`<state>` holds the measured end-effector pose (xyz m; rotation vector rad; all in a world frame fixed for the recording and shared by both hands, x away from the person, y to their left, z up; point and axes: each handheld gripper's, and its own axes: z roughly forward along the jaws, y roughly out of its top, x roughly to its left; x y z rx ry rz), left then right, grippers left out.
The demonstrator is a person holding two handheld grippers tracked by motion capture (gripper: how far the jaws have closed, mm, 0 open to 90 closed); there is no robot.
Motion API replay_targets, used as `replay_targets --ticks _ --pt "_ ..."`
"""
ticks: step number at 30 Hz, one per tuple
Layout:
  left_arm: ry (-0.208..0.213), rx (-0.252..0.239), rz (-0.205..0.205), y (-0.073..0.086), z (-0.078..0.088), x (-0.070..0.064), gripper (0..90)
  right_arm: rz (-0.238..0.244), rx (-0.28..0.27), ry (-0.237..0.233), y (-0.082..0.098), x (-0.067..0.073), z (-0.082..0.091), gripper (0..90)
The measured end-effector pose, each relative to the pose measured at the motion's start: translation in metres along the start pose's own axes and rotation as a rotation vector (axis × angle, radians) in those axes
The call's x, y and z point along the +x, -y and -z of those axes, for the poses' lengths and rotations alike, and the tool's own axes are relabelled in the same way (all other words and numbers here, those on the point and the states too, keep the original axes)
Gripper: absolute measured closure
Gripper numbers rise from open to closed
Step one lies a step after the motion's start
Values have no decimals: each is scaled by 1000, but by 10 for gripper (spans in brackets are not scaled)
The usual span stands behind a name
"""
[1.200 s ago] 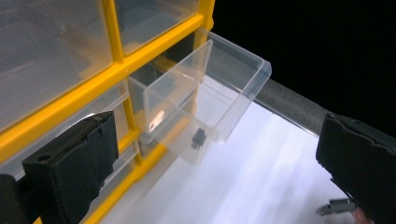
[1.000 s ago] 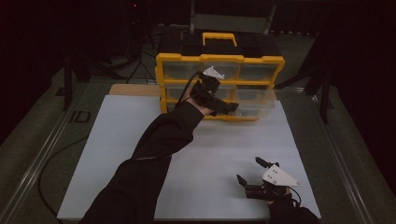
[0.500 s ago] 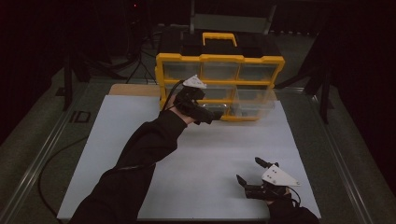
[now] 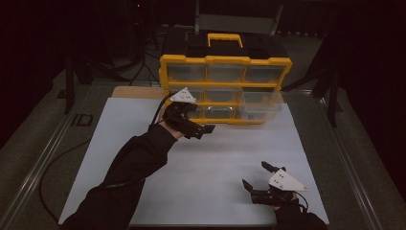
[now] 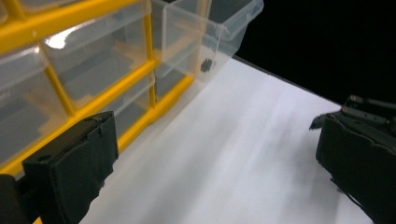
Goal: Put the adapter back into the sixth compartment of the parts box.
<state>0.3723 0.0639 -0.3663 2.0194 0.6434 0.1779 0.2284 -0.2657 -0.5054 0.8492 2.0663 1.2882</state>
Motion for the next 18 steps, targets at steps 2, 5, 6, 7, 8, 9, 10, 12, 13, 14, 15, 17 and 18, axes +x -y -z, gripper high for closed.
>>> replay_targets --ticks 2,5,6,7,8,9,10,12,13,14,15,17,18 --pt "-2 11 -2 10 5 -1 0 -3 -1 -1 0 0 0 95" --pt "-4 -2 3 19 12 -2 0 -4 0 -1 0 0 0 95" --pt "-5 -9 4 22 14 -2 0 -4 0 0 0 0 0 95" --pt "-5 -8 -1 26 15 -2 0 -5 0 -1 0 0 0 95" --pt "-11 -8 -4 29 17 -3 0 -6 -1 -1 0 0 0 95" --pt "-8 -10 -4 32 18 -3 0 -6 -2 -1 0 0 0 95" --pt "-9 -4 -5 35 20 -3 0 -6 -2 -1 -1 0 0 95" --pt "-12 0 -1 42 23 -3 0 -5 -3 -1 -1 0 0 95" --pt "-18 0 -1 46 25 -3 0 -5 -4 0 -1 0 0 95" --pt "-21 3 -4 49 27 -3 0 -6 -4 0 -1 0 1 95" --pt "-26 1 -5 53 29 -4 0 -6 -3 2 -1 0 1 95" --pt "-22 0 -1 60 32 -4 0 -6 -3 2 -1 0 0 95" --pt "-21 2 -1 64 34 -4 0 -5 -3 3 -1 0 0 95"
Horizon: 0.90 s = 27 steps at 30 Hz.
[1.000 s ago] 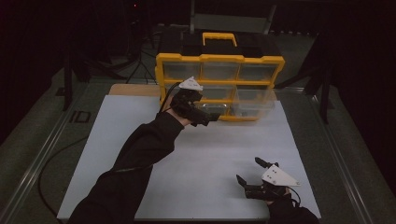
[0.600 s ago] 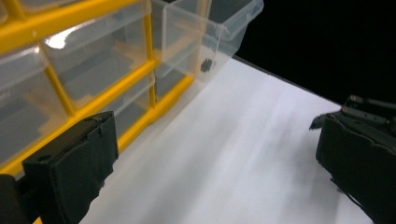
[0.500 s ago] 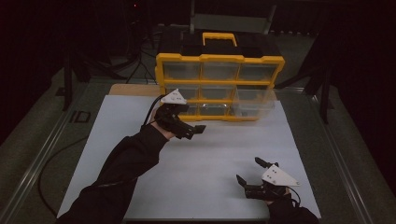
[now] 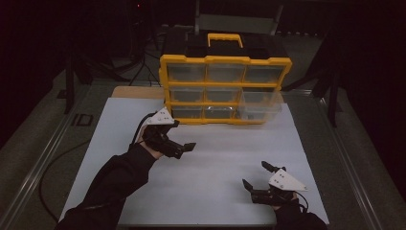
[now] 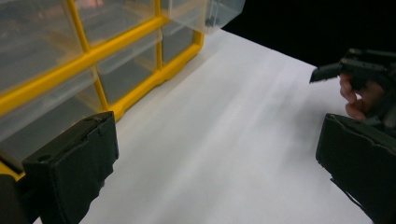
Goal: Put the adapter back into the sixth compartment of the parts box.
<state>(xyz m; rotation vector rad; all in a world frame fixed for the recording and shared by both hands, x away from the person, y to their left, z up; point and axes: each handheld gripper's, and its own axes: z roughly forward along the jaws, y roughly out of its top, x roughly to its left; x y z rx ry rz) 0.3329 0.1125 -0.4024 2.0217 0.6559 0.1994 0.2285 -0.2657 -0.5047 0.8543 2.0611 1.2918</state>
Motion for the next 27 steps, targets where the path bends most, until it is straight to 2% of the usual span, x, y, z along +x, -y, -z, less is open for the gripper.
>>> replay_targets --ticks 3,7,9,12,15,19,22,27 --pt "-15 14 -11 13 4 -1 0 0 -1 -2 0 0 0 95" --pt "-17 -3 8 29 9 -1 0 0 2 1 0 0 0 95" --pt "-24 -6 3 36 12 -2 0 0 1 0 0 0 0 95" --pt "-20 3 23 48 15 0 0 1 1 -1 0 0 0 95" --pt "-26 26 22 60 17 0 0 1 1 0 0 0 0 95" --pt "-10 15 44 76 22 -1 0 0 2 0 0 0 0 95" --pt "-15 9 61 87 26 -1 0 -1 5 -1 0 1 -1 95" --pt "-31 8 67 104 32 -2 0 2 6 0 0 1 -1 95"
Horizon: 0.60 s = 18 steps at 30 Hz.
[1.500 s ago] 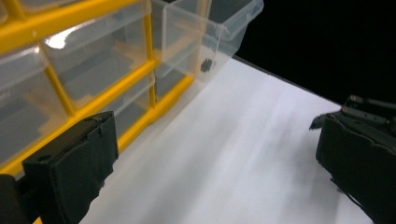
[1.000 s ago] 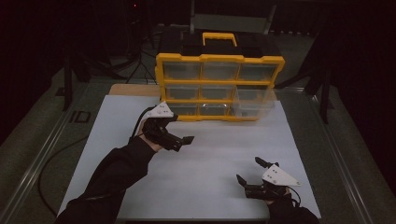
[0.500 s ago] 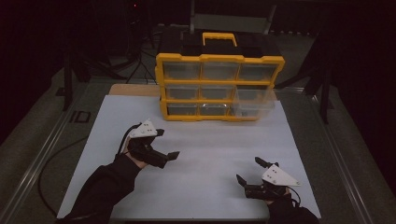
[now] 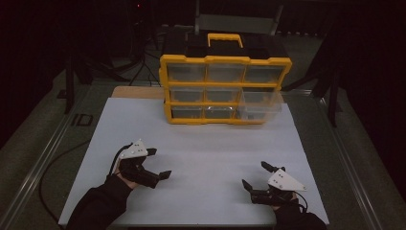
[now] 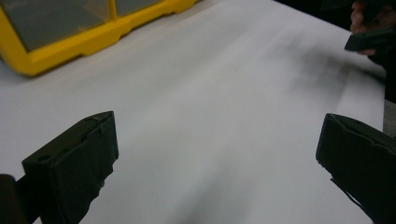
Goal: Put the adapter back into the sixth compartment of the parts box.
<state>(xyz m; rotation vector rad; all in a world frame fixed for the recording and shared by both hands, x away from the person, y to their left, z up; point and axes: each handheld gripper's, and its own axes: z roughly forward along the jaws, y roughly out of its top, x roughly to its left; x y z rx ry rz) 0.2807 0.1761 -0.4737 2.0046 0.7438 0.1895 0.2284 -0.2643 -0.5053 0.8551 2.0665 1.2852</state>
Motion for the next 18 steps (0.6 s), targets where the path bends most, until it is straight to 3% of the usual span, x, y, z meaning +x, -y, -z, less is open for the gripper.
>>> replay_targets --ticks 7,18 --pt "-31 -47 18 21 11 3 0 6 2 -2 0 1 -1 95" --pt "-93 -5 16 48 17 2 0 6 8 -1 1 1 -1 95"
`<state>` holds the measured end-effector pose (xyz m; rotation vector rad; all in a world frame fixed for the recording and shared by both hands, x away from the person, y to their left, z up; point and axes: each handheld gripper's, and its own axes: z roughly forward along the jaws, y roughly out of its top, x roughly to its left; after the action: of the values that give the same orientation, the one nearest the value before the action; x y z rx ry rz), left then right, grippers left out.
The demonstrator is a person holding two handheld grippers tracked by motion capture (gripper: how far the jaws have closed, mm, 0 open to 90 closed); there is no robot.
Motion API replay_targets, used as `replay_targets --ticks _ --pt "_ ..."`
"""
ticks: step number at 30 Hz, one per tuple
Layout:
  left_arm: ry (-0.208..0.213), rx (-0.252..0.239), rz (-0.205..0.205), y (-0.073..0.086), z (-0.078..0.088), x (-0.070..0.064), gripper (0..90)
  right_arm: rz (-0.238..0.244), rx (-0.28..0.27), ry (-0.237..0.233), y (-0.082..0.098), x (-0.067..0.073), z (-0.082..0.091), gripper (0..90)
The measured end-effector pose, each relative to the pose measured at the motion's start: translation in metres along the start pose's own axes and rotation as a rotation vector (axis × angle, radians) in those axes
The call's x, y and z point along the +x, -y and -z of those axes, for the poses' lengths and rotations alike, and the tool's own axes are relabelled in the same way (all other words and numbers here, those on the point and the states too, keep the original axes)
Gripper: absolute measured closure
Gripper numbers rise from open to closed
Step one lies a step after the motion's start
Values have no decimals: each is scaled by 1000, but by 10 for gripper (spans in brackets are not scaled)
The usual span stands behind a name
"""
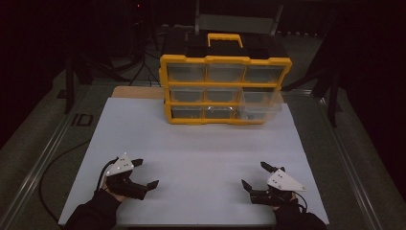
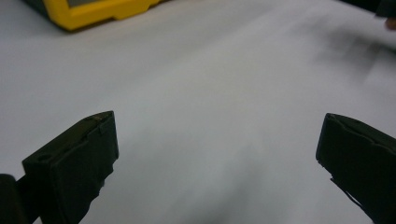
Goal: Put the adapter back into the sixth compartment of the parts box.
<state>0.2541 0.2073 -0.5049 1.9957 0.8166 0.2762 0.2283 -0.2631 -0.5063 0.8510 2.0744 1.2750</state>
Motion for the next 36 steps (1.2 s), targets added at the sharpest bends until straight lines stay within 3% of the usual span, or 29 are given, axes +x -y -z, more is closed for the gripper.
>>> replay_targets --ticks 6,13,23,31,36 --pt "-39 7 8 10 5 0 0 3 0 0 0 0 0 95" --pt "-121 3 -5 15 9 1 0 7 0 2 0 0 0 95" --pt "-109 7 11 22 8 5 0 8 6 -3 1 1 0 95" --pt "-129 -2 24 24 9 7 0 14 7 -4 1 1 0 95" --pt "-133 5 11 24 9 5 0 14 7 -4 1 1 0 95"
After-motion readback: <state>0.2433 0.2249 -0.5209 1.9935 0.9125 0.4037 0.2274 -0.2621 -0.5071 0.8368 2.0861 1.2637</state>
